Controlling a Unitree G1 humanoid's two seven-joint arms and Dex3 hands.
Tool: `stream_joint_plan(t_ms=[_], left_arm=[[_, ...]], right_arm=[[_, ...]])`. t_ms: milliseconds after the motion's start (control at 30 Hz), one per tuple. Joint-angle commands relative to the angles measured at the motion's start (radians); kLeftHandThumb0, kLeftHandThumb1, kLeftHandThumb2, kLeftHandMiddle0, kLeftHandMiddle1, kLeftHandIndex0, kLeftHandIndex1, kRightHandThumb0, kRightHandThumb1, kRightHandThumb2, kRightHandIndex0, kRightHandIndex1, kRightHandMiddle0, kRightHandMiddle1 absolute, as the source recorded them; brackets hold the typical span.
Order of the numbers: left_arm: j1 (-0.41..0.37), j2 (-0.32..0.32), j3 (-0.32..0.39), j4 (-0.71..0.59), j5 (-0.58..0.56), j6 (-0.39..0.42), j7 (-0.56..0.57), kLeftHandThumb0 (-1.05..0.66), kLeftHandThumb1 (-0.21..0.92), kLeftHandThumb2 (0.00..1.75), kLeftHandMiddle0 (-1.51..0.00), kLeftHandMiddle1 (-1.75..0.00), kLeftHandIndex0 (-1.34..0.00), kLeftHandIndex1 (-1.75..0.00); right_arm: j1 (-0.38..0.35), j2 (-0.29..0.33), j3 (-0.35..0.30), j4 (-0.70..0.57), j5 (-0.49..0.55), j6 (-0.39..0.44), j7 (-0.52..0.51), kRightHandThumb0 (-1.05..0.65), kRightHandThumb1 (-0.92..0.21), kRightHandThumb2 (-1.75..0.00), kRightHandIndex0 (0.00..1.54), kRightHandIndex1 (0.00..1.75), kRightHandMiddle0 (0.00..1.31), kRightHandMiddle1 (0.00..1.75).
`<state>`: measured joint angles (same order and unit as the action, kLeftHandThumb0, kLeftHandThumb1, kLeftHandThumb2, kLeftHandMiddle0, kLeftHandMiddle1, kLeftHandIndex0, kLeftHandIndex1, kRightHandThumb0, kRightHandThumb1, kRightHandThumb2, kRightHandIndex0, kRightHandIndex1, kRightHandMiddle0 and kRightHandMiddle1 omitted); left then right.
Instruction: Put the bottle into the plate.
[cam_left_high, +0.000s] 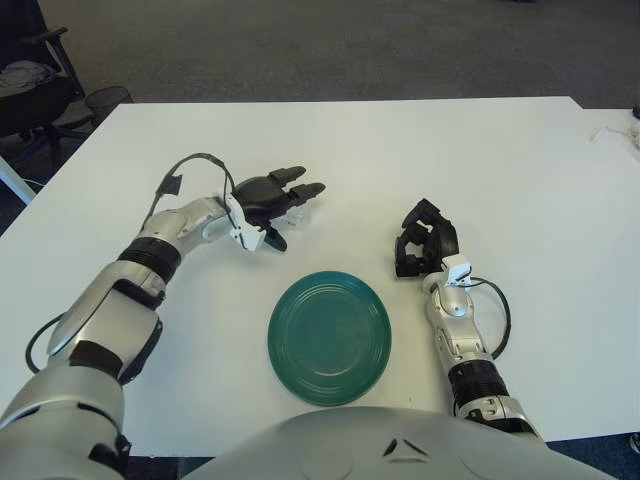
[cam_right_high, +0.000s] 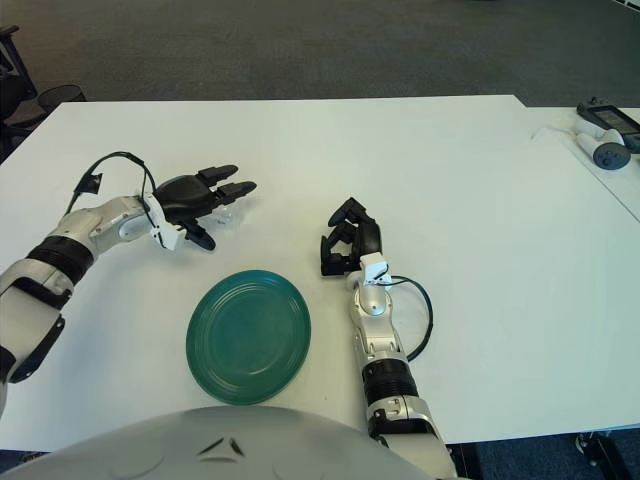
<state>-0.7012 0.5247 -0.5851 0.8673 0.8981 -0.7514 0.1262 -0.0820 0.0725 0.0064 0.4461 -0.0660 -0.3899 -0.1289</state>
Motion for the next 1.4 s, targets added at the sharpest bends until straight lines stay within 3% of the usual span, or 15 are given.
stream_joint_plan(t_ms=[0, 200, 400, 700, 1000, 1367], left_arm=[[-0.016, -0.021, -0.041, 0.058, 0.047, 0.031, 0.039, -1.04, 0.85, 0.13, -0.05, -0.03, 0.0, -0.22], [-0.043, -0.029, -0.094, 0.1, 0.098, 0.069, 0.11, -1.03, 0.87, 0.14, -0.08, -0.04, 0.0, -0.28], [-0.069, -0.039, -0.143, 0.155, 0.138, 0.109, 0.172, -1.05, 0.91, 0.17, -0.11, -0.06, 0.0, -0.21], [-0.085, -0.049, -0.196, 0.258, 0.15, 0.176, 0.232, -1.05, 0.92, 0.21, -0.15, -0.09, 0.0, -0.23], [-0.088, -0.036, -0.209, 0.28, 0.136, 0.202, 0.266, -1.05, 0.92, 0.25, -0.19, -0.15, 0.0, -0.36], [-0.078, -0.013, -0.198, 0.253, 0.108, 0.204, 0.261, -1.04, 0.92, 0.24, -0.11, -0.13, 0.0, -0.58]], right_arm=[[0.053, 0.011, 0.001, 0.052, 0.002, 0.041, -0.003, 0.0, 0.13, -1.75, 1.0, 1.54, 0.73, 1.75], [0.052, 0.012, 0.003, 0.053, -0.008, 0.039, -0.016, 0.0, 0.13, -1.75, 1.0, 1.55, 0.73, 1.75], [0.055, 0.008, 0.006, 0.05, -0.01, 0.035, -0.015, 0.0, 0.13, -1.74, 1.0, 1.55, 0.73, 1.75], [0.054, 0.005, 0.0, 0.056, 0.004, 0.039, 0.003, 0.0, 0.12, -1.74, 1.0, 1.55, 0.73, 1.75], [0.057, 0.004, 0.001, 0.049, 0.002, 0.055, 0.009, 0.0, 0.11, -1.74, 0.98, 1.57, 0.72, 1.75], [0.049, 0.001, -0.003, 0.074, 0.015, 0.042, 0.031, 0.0, 0.1, -1.74, 0.97, 1.6, 0.71, 1.75]])
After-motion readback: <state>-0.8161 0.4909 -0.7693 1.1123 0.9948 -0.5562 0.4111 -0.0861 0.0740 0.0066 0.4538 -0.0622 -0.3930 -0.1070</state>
